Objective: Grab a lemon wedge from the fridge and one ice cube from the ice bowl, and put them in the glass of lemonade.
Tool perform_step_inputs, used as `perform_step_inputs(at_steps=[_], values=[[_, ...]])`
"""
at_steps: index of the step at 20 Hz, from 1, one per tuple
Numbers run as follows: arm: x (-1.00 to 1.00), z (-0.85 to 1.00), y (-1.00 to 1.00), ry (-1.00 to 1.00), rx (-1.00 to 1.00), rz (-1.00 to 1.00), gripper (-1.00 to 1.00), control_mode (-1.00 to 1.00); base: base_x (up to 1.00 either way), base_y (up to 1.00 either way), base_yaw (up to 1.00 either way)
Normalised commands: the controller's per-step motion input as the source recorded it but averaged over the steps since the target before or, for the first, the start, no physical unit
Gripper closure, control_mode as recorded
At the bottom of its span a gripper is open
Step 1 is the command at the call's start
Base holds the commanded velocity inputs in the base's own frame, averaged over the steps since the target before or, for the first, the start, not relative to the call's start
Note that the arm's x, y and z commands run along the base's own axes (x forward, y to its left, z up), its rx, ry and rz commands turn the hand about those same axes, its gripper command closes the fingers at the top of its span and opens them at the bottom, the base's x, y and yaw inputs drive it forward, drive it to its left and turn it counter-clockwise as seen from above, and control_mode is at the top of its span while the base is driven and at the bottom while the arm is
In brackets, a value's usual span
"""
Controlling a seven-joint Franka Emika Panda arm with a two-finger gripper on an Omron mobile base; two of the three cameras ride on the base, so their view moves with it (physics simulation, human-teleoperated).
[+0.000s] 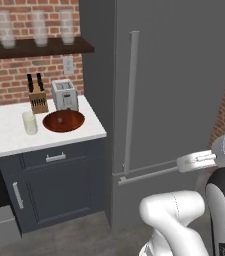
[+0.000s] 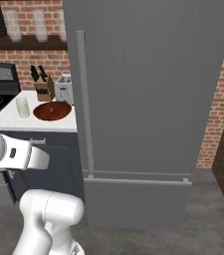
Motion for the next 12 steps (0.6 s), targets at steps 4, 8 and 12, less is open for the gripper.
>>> perform_step_inputs(at_steps=[4,8,12], values=[[0.0,0.0,0.0,0.0,0.0,0.0,-1.0,1.0,-0.11,-0.01,0.01],[0.01,0.0,0.0,0.0,0.0,0.0,-1.0,-1.0,0.0,0.0,0.01],[0.16,0.0,0.0,0.0,0.0,0.0,-1.0,-1.0,0.0,0.0,0.0]])
